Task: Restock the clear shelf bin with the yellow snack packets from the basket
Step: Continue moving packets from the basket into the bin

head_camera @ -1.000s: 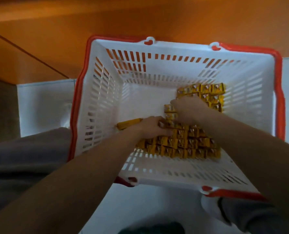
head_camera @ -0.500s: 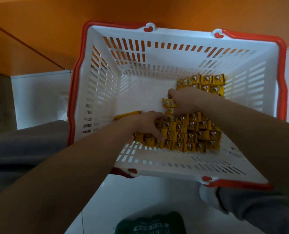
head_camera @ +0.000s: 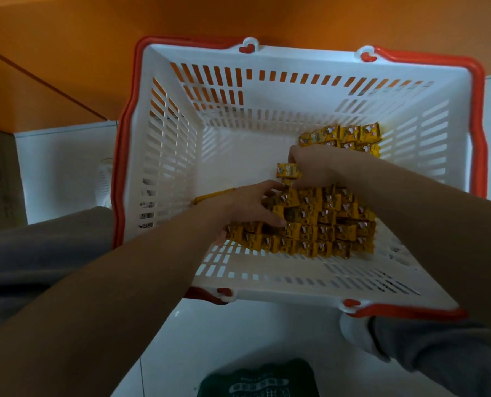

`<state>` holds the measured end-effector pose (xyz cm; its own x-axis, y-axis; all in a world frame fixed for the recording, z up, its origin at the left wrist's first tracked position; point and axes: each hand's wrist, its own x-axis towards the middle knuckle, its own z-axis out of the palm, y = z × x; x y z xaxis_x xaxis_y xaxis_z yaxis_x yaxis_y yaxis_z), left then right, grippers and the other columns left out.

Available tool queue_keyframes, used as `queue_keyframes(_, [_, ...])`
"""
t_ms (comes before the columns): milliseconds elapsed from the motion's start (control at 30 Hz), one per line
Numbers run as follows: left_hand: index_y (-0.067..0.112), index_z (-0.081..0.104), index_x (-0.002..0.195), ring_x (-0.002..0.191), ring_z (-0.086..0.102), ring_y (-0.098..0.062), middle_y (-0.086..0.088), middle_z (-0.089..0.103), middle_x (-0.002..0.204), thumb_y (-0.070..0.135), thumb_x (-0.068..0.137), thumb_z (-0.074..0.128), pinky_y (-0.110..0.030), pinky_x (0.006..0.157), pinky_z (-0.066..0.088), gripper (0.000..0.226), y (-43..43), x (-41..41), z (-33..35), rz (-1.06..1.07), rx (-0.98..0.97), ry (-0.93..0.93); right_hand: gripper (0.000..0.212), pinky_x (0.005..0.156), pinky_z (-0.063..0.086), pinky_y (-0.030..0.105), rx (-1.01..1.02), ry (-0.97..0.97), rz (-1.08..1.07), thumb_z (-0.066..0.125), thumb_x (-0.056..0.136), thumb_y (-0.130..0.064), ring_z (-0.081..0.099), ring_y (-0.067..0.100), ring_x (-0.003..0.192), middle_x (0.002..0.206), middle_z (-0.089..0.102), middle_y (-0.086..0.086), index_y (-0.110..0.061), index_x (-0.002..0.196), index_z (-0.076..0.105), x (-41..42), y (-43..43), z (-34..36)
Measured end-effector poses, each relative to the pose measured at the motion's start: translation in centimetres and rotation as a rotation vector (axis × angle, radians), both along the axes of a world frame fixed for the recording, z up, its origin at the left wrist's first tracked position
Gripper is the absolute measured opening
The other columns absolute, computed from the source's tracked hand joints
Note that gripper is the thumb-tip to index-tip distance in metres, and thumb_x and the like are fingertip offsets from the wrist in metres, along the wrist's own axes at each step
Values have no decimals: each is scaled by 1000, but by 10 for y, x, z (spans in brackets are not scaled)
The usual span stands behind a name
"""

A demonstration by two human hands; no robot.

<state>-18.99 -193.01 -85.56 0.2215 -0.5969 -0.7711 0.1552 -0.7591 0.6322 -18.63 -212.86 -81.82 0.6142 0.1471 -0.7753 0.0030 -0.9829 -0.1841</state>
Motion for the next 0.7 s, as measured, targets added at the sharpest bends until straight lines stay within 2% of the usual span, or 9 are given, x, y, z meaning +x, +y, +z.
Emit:
queue_keyframes(67, [36, 33, 153, 137, 46, -18, 6, 44, 154, 42, 72, 90, -32, 105, 40, 100, 0, 0, 3, -100, 28, -60, 65, 80, 50, 38, 23, -2, -38, 71, 88, -41, 53, 24, 95, 119, 59, 12, -9, 136, 41, 1, -2, 0])
queue_keyframes(133, [33, 34, 153, 133, 49, -19, 5, 47, 152, 36, 74, 89, -28, 97, 37, 96, -1, -2, 3, -135, 33, -146, 65, 76, 45, 34, 50, -19, -79, 72, 87, -40, 50, 22, 94, 123, 58, 11, -10, 137, 43, 0, -3, -1])
queue_keyframes(300, [34, 49, 143, 124, 56, -21, 3, 58, 139, 30, 80, 84, -33, 99, 46, 72, 0, -3, -3, 26, 8, -144, 62, 79, 44, 32, 132, -83, -271, 75, 84, -36, 54, 24, 107, 132, 56, 9, -17, 135, 45, -3, -10, -2])
queue_keyframes(433, [39, 56, 131, 116, 61, -21, 5, 65, 123, 34, 79, 84, -39, 98, 53, 60, -3, -6, -4, 207, -17, -137, 58, 76, 39, 28, 226, -218, -494, 72, 87, -30, 51, 19, 103, 133, 55, 6, -20, 137, 45, -10, -16, 2])
queue_keyframes(533, [38, 60, 124, 108, 62, -17, 9, 65, 115, 40, 78, 84, -31, 83, 48, 52, -11, 1, 5, 331, -47, -204, 50, 62, 40, 22, 338, -315, -747, 71, 88, -25, 51, 15, 96, 119, 52, -2, -22, 132, 48, -12, -19, 5])
queue_keyframes(600, [30, 63, 122, 105, 64, -17, 6, 67, 113, 42, 81, 82, -31, 80, 47, 47, -15, 9, 15, 406, -72, -231, 41, 60, 43, 19, 441, -331, -948, 72, 88, -23, 56, 11, 92, 111, 53, -8, -25, 123, 52, -14, -19, 13])
queue_keyframes(667, [25, 67, 117, 99, 68, -20, 1, 71, 108, 44, 82, 81, -35, 82, 52, 42, -16, 14, 31, 498, -105, -229, 35, 57, 52, 21, 564, -290, -1138, 73, 86, -18, 63, 11, 87, 105, 59, -6, -24, 115, 55, -17, -16, 23])
queue_keyframes(700, [24, 69, 114, 95, 69, -21, -2, 72, 106, 45, 83, 80, -36, 82, 54, 39, -16, 17, 41, 541, -123, -229, 35, 62, 59, 28, 647, -236, -1240, 73, 84, -14, 67, 16, 88, 106, 63, 0, -20, 114, 57, -19, -13, 29])
